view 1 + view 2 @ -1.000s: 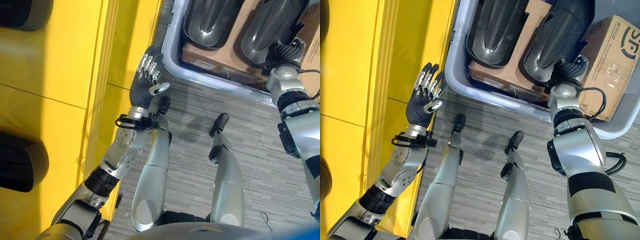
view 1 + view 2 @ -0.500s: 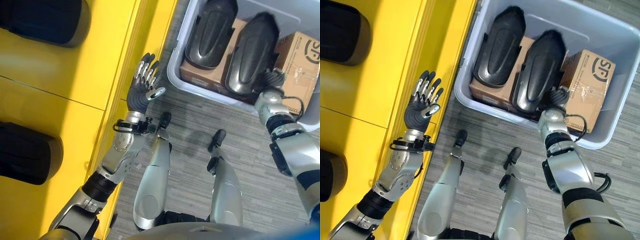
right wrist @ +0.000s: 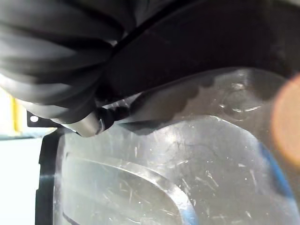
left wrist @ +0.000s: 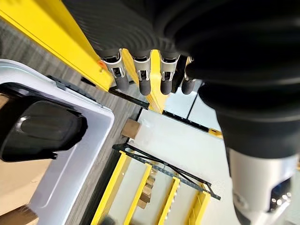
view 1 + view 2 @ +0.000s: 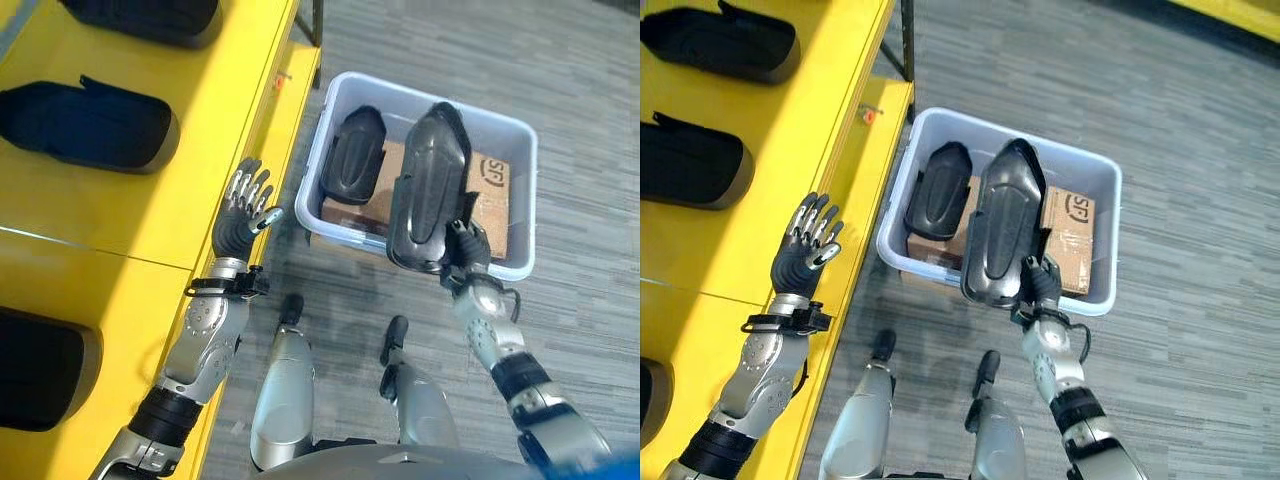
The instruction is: Move parts from the plastic box to the shelf.
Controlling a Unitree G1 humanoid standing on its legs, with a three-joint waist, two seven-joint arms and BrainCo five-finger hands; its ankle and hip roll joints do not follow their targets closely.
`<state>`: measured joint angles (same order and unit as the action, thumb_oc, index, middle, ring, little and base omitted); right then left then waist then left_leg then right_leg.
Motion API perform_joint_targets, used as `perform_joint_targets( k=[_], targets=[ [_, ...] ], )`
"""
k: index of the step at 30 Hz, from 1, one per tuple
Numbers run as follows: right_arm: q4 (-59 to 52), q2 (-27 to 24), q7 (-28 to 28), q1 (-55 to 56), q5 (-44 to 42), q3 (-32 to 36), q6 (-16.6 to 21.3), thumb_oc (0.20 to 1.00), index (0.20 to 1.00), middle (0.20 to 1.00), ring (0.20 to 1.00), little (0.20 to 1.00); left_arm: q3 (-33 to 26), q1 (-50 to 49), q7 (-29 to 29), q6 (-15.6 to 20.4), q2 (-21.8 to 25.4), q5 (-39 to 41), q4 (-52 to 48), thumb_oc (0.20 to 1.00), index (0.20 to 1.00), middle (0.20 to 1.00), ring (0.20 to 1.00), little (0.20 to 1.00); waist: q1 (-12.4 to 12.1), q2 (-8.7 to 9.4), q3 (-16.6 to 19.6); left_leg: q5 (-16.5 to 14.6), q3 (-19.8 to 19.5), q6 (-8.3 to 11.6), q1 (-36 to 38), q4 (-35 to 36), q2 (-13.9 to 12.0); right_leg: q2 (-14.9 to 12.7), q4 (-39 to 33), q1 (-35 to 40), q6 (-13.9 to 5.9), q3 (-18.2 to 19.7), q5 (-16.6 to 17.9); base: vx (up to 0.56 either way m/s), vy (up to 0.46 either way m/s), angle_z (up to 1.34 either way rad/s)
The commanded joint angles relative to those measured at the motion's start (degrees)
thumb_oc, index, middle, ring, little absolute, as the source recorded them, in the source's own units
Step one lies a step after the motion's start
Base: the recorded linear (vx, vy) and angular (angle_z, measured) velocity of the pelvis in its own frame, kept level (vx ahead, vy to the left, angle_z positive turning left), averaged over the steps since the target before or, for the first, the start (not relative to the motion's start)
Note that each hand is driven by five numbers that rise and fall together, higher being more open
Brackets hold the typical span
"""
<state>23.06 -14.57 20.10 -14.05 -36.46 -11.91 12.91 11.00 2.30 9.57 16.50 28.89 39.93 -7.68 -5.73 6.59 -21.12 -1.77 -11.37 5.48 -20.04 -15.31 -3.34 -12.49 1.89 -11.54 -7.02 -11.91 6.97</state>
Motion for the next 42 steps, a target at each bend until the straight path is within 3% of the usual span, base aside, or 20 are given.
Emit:
perform_joint_targets(
  k=[1, 8, 13, 16, 17, 19, 20, 21, 23, 24, 25, 26, 27, 28, 29, 31, 32, 35, 37, 42],
  targets=[
    [-7.07, -4.75, -5.21, -3.77, 5.22, 3.38, 4.77, 0.200, 0.200, 0.200, 0.200, 0.200, -3.27, -1.96, -2.94, 1.31, 0.72, -0.63, -1.51, 1.000, 1.000, 1.000, 1.000, 1.000, 0.53, -1.67, 3.01, 2.02, 2.39, -1.70, 4.08, 6.68, -3.14, 0.01, 4.27, 5.61, -1.06, -0.23, -10.22, 0.08, -0.090, -0.10],
    [-14.46, -4.47, -9.19, 1.05, 5.41, 3.46, 4.77, 0.200, 0.200, 0.200, 0.200, 0.200, -8.00, -7.89, -4.03, 0.22, -0.42, -1.28, -0.99, 1.000, 1.000, 1.000, 1.000, 1.000, 1.45, -1.78, 7.50, 2.47, 3.28, -0.74, 10.70, 8.90, -7.17, 2.91, 8.17, 8.09, 0.17, 1.07, -14.22, 0.06, -0.126, -0.16],
    [-17.61, -4.65, -11.72, 0.57, 4.63, 0.62, 4.35, 0.200, 0.200, 0.200, 0.200, 0.200, -9.94, -11.94, -4.93, -0.46, -2.32, -0.90, -1.36, 1.000, 1.000, 1.000, 1.000, 1.000, 1.03, -2.53, 10.00, 5.06, 2.92, 0.34, 14.31, 11.04, -11.40, 6.56, 12.48, 9.46, 2.62, 0.51, -18.46, 0.01, -0.190, -0.16],
    [-16.74, -4.84, -11.79, -2.17, 4.80, -1.26, 4.39, 0.200, 0.200, 0.200, 0.200, 0.200, -9.20, -12.89, -4.90, -0.77, -3.70, -0.26, -1.26, 1.000, 1.000, 1.000, 1.000, 1.000, -0.23, -3.16, 10.01, 9.76, 1.11, 1.40, 14.31, 12.82, -13.01, 8.64, 13.15, 10.27, 4.26, -1.07, -19.94, -0.09, -0.198, 0.18],
    [-17.71, -5.77, -11.67, -5.03, 4.68, -2.56, 4.47, 0.200, 0.200, 0.200, 0.200, 0.200, -9.02, -13.66, -5.08, -0.78, -4.42, 0.54, -1.31, 1.000, 1.000, 1.000, 1.000, 1.000, -1.76, -3.74, 10.15, 16.11, -0.05, 2.36, 12.43, 15.29, -13.21, 8.98, 12.23, 10.11, 5.04, -3.99, -20.07, -0.20, -0.212, 0.36],
    [-18.51, -6.58, -11.72, -5.31, 4.97, -2.31, 4.44, 0.200, 0.200, 0.200, 0.200, 0.200, -8.71, -13.40, -5.18, -0.90, -4.40, 0.41, -1.23, 1.000, 1.000, 1.000, 1.000, 1.000, -1.57, -3.80, 9.98, 16.94, 1.03, 1.79, 10.67, 14.25, -12.87, 8.49, 11.80, 10.00, 5.23, -5.37, -19.62, -0.15, -0.094, 0.52],
    [-20.42, -7.74, -11.58, -5.26, 5.81, -1.85, 4.51, 0.200, 0.200, 0.200, 0.200, 0.200, -8.44, -12.97, -5.15, -1.06, -4.39, 0.01, -0.69, 1.000, 1.000, 1.000, 1.000, 1.000, -1.00, -3.50, 9.35, 15.79, 6.02, 0.53, 9.24, 11.48, -12.70, 7.42, 11.75, 9.92, 5.73, -7.29, -19.45, -0.21, -0.051, 1.32],
    [-21.04, -8.22, -11.53, -5.35, 6.08, -1.81, 4.70, 0.200, 0.200, 0.200, 0.200, 0.200, -8.39, -12.91, -5.47, -1.02, -4.38, -1.36, -0.57, 1.000, 1.000, 1.000, 1.000, 1.000, -1.16, -3.57, 8.75, 12.85, 7.40, 0.36, 9.30, 7.23, -12.32, 6.21, 12.49, 8.97, 5.92, -8.41, -19.02, -0.25, -0.049, 1.45],
    [-21.13, -8.16, -11.46, -5.48, 6.36, -1.84, 4.64, 0.200, 0.200, 0.200, 0.200, 0.200, -8.35, -12.87, -5.46, -0.89, -4.57, -1.53, -0.60, 1.000, 1.000, 1.000, 1.000, 1.000, -1.29, -3.67, 8.67, 11.41, 6.58, 0.49, 9.74, 4.71, -11.64, 5.63, 13.05, 8.41, 6.05, -8.71, -18.90, -0.15, 0.002, 0.90],
    [-21.83, -7.43, -12.20, -5.30, 5.78, -2.32, 4.79, 0.200, 0.200, 0.200, 0.200, 0.200, -8.37, -12.83, -5.49, -0.98, -5.57, -0.77, -0.86, 1.000, 1.000, 1.000, 1.000, 1.000, -1.59, -3.41, 8.55, 8.31, 4.60, 0.24, 11.31, -1.37, -10.10, 4.43, 13.85, 7.80, 6.55, -9.20, -18.58, -0.10, 0.006, 0.49],
    [-21.83, -7.43, -12.21, -5.30, 5.77, -2.32, 4.80, 0.200, 0.200, 0.200, 0.200, 0.200, -8.37, -12.84, -5.49, -0.99, -5.57, -0.77, -0.88, 1.000, 1.000, 1.000, 1.000, 1.000, -1.52, -3.45, 8.53, 8.13, 4.49, 0.24, 11.17, -1.66, -10.09, 4.41, 13.98, 7.80, 6.53, -9.26, -18.68, -0.15, 0.043, 0.37],
    [-22.33, -6.83, -12.28, -4.55, 5.64, -2.13, 4.68, 0.200, 0.200, 0.200, 0.200, 0.200, -8.47, -12.35, -5.31, -1.26, -6.01, -0.92, -1.31, 1.000, 1.000, 1.000, 1.000, 1.000, -0.75, -3.38, 8.87, 6.24, 5.17, -0.33, 13.00, -4.43, -11.26, 3.10, 15.62, 7.34, 6.71, -10.71, -18.98, -0.07, 0.157, 0.64],
    [-23.03, -6.34, -12.22, -3.04, 5.16, -2.26, 4.53, 0.200, 0.200, 0.200, 0.200, 0.200, -8.13, -11.65, -5.14, -1.30, -6.06, -1.18, -1.99, 1.000, 1.000, 1.000, 1.000, 1.000, 0.96, -4.02, 9.56, 4.91, 7.78, -0.01, 17.70, -4.81, -14.95, 1.35, 18.85, 6.19, 6.15, -12.37, -20.46, -0.07, 0.155, 0.72],
    [-23.04, -6.34, -12.21, -3.04, 5.16, -2.27, 4.53, 0.200, 0.200, 0.200, 0.200, 0.200, -8.13, -11.66, -5.13, -1.30, -6.06, -1.18, -1.99, 1.000, 1.000, 1.000, 1.000, 1.000, 0.94, -4.02, 9.54, 4.89, 7.80, -0.01, 17.74, -4.81, -14.94, 1.34, 18.89, 6.20, 6.15, -12.35, -20.49, -0.11, 0.304, 1.04],
    [-23.17, -6.32, -11.48, -2.03, 5.37, -1.75, 4.39, 0.200, 0.200, 0.200, 0.200, 0.200, -7.50, -10.95, -5.08, -1.11, -6.14, -1.03, -2.01, 1.000, 1.000, 1.000, 1.000, 1.000, 2.21, -4.86, 10.23, 3.55, 10.05, 0.74, 20.26, -2.73, -16.21, -1.56, 20.89, 4.56, 5.16, -14.55, -19.33, -0.09, 0.188, 0.89],
    [-24.23, -6.43, -11.08, -1.07, 4.65, -0.87, 4.50, 0.200, 0.200, 0.200, 0.200, 0.200, -7.27, -10.91, -5.50, -1.11, -6.51, -0.80, -2.09, 1.000, 1.000, 1.000, 1.000, 1.000, 3.21, -5.36, 10.68, 1.77, 12.42, 0.63, 20.84, -0.19, -16.37, -2.63, 21.01, 4.75, 4.44, -15.54, -18.64, -0.07, 0.270, 0.91],
    [-24.43, -6.24, -11.52, -0.12, 4.05, -0.43, 4.01, 0.200, 0.200, 0.200, 0.200, 0.200, -6.72, -10.86, -5.97, -1.42, -6.80, -0.37, -2.04, 1.000, 1.000, 1.000, 1.000, 1.000, 3.80, -6.00, 11.76, -2.73, 14.91, 0.74, 21.56, 3.47, -15.51, -4.62, 20.71, 4.53, 3.11, -16.50, -16.88, -0.04, 0.369, 1.13],
    [-25.27, -6.22, -11.14, 0.18, 4.29, 0.43, 4.15, 0.200, 0.200, 0.200, 0.200, 0.200, -6.58, -10.72, -6.25, -1.33, -6.14, -0.58, -2.54, 1.000, 1.000, 1.000, 1.000, 1.000, 3.34, -5.87, 11.28, -5.62, 13.86, -0.15, 19.79, 1.31, -12.97, -6.80, 20.32, 4.68, 1.90, -15.74, -14.74, -0.03, 0.261, 0.52],
    [-26.10, -6.01, -10.74, 1.61, 5.69, 1.83, 3.95, 0.200, 0.200, 0.200, 0.200, 0.200, -7.28, -10.87, -6.28, -1.03, -5.71, -1.30, -2.44, 1.000, 1.000, 1.000, 1.000, 1.000, 2.61, -5.42, 10.71, -9.42, 13.24, -0.97, 17.95, -0.24, -9.38, -9.82, 19.13, 5.92, 0.43, -16.05, -12.48, -0.04, 0.276, 0.23],
    [-26.71, -4.48, -11.12, 2.48, 6.33, 1.76, 3.84, 0.200, 0.200, 0.200, 0.200, 0.200, -8.46, -11.76, -5.78, -0.68, -5.34, -2.78, -2.49, 1.000, 1.000, 1.000, 1.000, 1.000, 1.52, -4.66, 9.60, -11.39, 12.24, -2.62, 16.78, -2.07, -5.40, -12.38, 17.04, 7.31, -0.99, -15.59, -9.69, -0.04, 0.207, 0.34]
  ],
)
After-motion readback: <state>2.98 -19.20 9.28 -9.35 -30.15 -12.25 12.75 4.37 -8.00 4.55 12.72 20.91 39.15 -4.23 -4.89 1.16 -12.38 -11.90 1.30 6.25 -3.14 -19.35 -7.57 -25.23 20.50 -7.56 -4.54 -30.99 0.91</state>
